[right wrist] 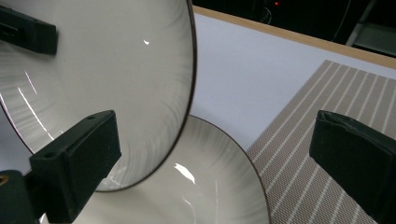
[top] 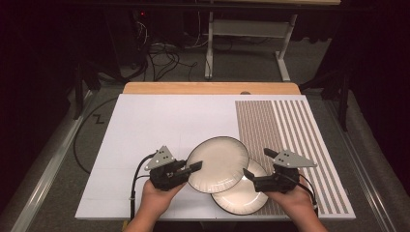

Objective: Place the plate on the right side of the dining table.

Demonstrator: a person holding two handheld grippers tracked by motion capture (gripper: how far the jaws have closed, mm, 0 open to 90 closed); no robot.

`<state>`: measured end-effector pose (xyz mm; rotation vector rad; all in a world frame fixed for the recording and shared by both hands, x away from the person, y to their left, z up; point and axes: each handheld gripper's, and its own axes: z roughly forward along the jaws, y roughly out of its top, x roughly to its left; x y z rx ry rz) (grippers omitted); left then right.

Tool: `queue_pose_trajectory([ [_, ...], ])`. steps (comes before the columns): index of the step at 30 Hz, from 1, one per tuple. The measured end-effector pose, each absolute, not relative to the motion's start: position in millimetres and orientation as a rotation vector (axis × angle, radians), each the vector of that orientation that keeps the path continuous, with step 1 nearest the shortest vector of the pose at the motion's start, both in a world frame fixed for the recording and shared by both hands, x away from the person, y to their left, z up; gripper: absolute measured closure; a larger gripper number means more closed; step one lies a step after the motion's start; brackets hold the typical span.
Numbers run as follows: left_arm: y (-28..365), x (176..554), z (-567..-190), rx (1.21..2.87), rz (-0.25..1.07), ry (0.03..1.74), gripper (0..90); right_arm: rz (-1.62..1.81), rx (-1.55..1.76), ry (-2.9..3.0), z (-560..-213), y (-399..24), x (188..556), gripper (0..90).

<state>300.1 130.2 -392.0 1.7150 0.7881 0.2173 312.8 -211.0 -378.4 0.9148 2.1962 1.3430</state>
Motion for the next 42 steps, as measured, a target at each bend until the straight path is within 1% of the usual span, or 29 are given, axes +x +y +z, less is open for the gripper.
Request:
queue_pose_trajectory([
  [5,130,300,-392,1.718,0.217,0.783,75.0,1.385,0.914,2.219,-377,-200,320,8.7],
  [6,130,300,-392,1.719,0.218,0.782,75.0,1.409,0.926,2.225,-379,-198,320,13.1],
  [7,130,300,-392,1.72,0.218,0.782,75.0,1.409,0.926,2.225,-379,-198,320,13.1],
  [8,130,300,-392,1.722,0.217,0.782,75.0,1.421,0.941,2.237,-382,-198,319,17.8],
  [10,130,300,-392,1.722,0.217,0.782,75.0,1.42,0.95,2.251,-383,-197,319,19.0],
  [11,130,300,-392,1.723,0.219,0.782,75.0,1.418,0.968,2.256,-384,-197,320,23.0],
  [12,130,300,-392,1.724,0.221,0.782,75.0,1.463,1.004,2.269,-387,-199,321,33.4],
  [13,130,300,-392,1.724,0.222,0.781,75.0,1.463,1.004,2.269,-387,-199,321,33.4],
  [15,130,300,-391,1.726,0.223,0.78,75.0,1.483,1.018,2.294,-390,-201,323,41.1],
  [16,130,300,-391,1.727,0.222,0.779,74.9,1.475,1.009,2.31,-391,-200,323,46.9],
  [17,130,300,-391,1.727,0.222,0.778,74.9,1.475,1.009,2.31,-391,-200,323,46.9],
  [18,130,300,-392,1.727,0.223,0.777,74.9,1.479,1.008,2.314,-392,-200,323,49.5],
  [19,130,301,-392,1.728,0.222,0.776,74.9,1.498,1.009,2.319,-392,-200,323,55.8],
  [20,130,301,-392,1.728,0.222,0.775,74.9,1.505,1.01,2.322,-392,-200,323,58.4],
  [22,131,301,-392,1.73,0.222,0.773,74.9,1.515,1.01,2.326,-392,-199,324,60.2],
  [24,131,301,-391,1.732,0.223,0.773,74.8,1.517,1.014,2.331,-393,-199,324,66.6],
  [26,131,301,-392,1.732,0.223,0.773,74.8,1.533,1.033,2.332,-392,-199,324,70.6],
  [27,131,301,-392,1.732,0.223,0.773,74.8,1.533,1.033,2.332,-392,-199,324,70.6],
  [30,131,301,-392,1.733,0.218,0.772,74.8,1.535,1.072,2.326,-392,-201,325,77.6],
  [31,131,301,-392,1.733,0.218,0.772,74.8,1.535,1.072,2.326,-392,-201,325,77.6],
  [33,131,301,-392,1.732,0.216,0.771,74.8,1.546,1.102,2.327,-392,-202,326,81.2],
  [37,132,303,-393,1.722,0.189,0.79,75.1,1.55,1.119,2.328,-392,-203,327,82.2],
  [39,133,305,-395,1.694,0.139,0.819,75.6,1.559,1.131,2.326,-391,-204,327,83.0],
  [42,135,306,-395,1.669,0.103,0.838,76.6,1.57,1.136,2.327,-390,-205,326,84.2],
])
